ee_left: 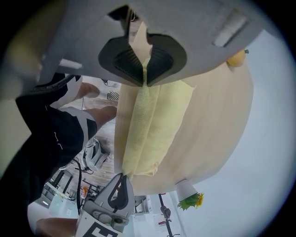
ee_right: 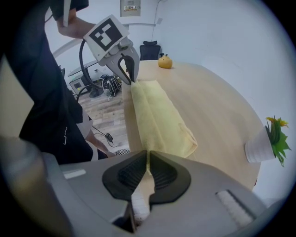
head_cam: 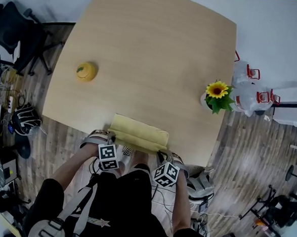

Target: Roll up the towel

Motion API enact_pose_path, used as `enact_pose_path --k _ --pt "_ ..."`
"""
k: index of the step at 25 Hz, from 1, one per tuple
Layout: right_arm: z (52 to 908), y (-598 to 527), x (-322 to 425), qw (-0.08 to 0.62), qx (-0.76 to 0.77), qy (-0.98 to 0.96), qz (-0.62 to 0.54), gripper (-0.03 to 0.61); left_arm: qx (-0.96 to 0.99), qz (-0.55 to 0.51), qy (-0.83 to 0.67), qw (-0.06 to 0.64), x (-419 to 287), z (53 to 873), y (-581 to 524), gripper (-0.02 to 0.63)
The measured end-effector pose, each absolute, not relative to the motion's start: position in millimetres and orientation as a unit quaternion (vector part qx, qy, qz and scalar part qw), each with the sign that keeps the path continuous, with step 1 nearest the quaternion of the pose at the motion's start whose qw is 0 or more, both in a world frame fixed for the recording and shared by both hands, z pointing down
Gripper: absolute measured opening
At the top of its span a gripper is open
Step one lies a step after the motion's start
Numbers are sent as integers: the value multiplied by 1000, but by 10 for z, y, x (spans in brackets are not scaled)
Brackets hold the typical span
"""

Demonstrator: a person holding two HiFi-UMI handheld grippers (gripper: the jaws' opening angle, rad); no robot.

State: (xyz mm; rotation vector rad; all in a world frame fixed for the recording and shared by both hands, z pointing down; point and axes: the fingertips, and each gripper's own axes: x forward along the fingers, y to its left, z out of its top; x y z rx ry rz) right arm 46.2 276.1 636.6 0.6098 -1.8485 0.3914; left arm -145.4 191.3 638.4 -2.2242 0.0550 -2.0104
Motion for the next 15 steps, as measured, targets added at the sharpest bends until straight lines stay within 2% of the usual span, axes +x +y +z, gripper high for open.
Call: enact_pose_path --k 15 --pt "6300 2561 543 541 265 -780 170 28 -741 -667 27 69 -1362 6314 1723 37"
